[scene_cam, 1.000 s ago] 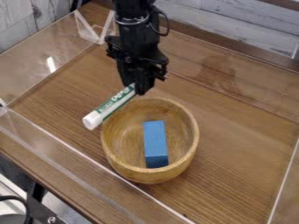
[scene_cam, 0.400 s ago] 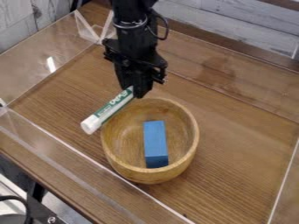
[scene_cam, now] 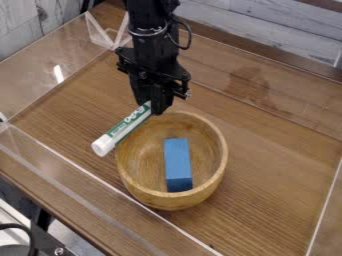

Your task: Put the green marker in the brown bowl

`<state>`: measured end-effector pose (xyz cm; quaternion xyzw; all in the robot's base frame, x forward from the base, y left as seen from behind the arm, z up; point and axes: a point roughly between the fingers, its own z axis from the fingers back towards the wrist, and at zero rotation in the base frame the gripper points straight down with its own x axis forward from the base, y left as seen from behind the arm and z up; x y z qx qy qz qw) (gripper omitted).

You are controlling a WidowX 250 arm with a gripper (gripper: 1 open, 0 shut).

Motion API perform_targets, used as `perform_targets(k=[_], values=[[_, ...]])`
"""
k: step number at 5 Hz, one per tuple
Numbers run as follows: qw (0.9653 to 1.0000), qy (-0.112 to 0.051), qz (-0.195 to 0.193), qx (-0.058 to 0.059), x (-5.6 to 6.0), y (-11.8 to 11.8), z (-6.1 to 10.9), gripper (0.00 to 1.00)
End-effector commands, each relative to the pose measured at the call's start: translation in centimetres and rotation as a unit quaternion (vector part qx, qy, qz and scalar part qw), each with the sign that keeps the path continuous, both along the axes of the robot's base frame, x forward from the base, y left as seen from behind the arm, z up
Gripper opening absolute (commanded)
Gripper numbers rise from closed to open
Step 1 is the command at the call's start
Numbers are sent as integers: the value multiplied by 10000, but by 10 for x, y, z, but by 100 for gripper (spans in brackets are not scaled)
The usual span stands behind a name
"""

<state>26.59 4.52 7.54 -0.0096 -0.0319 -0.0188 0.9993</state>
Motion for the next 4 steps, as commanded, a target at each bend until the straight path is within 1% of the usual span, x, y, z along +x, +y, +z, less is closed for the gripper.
perform_targets(k=[1,4], values=[[9997,-235,-7,76,4,0,11,0],[9997,-175,108,105,3,2,4,0]])
